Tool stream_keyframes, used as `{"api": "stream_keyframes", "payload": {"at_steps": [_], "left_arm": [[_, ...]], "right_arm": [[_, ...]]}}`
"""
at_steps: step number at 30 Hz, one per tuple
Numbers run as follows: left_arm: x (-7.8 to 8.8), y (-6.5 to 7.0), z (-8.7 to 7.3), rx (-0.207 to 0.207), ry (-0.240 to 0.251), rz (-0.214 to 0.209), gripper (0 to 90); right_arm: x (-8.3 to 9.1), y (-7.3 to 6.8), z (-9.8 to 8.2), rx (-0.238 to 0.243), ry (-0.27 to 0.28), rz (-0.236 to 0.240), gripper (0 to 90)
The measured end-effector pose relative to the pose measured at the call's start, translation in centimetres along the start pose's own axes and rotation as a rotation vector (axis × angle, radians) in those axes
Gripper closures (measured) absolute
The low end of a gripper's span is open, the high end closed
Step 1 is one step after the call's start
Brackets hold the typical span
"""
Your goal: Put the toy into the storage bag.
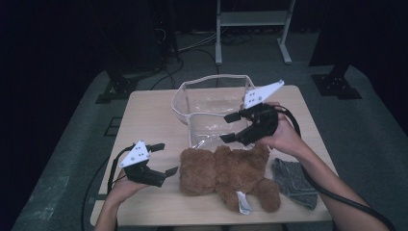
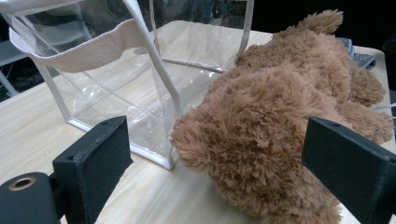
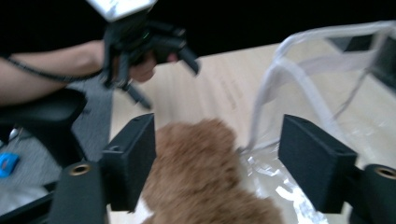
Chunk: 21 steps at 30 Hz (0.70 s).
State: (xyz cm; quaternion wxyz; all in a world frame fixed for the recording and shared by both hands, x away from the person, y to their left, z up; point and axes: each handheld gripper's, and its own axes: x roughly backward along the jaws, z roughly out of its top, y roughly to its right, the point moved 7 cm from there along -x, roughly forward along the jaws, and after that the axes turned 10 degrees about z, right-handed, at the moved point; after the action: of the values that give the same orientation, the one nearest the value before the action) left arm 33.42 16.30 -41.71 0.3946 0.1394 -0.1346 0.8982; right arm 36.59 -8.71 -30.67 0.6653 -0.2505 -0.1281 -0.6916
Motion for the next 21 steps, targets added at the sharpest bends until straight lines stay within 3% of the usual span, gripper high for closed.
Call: {"api": "stream_keyframes", "payload": {"at_steps": [5, 6, 7, 10, 11, 14, 15, 21], "left_arm": [[-0.1, 0.1, -0.1, -0.001, -0.006, -0.003, 7.0], [-0.1, 0.1, -0.1, -0.001, -0.006, -0.003, 7.0], [-0.1, 0.1, -0.2, -0.003, -0.007, -0.005, 7.0], [-0.2, 0.1, -0.3, -0.004, -0.010, -0.008, 7.0], [-0.2, 0.1, -0.3, -0.003, -0.015, -0.007, 7.0], [-0.2, 0.1, -0.4, -0.004, -0.018, -0.008, 7.0], [-0.2, 0.1, -0.5, -0.002, -0.018, -0.008, 7.0], [-0.1, 0.1, -0.5, 0.003, -0.018, -0.010, 7.0]], "right_arm": [[-2.0, -1.5, -3.4, -0.006, -0.064, 0.031, 21.7], [-2.0, -1.5, -3.4, -0.006, -0.064, 0.031, 21.7], [-2.9, -1.6, -5.0, -0.014, -0.093, 0.042, 20.2], [-3.8, -1.4, -6.3, -0.027, -0.115, 0.044, 19.3], [-4.7, -0.9, -7.5, -0.025, -0.144, 0.035, 18.9], [-5.7, -0.4, -8.8, -0.019, -0.189, 0.031, 18.9], [-6.1, -0.2, -9.2, -0.003, -0.213, 0.010, 18.5], [-7.1, 0.5, -11.0, -0.016, -0.231, 0.008, 17.1]]}}
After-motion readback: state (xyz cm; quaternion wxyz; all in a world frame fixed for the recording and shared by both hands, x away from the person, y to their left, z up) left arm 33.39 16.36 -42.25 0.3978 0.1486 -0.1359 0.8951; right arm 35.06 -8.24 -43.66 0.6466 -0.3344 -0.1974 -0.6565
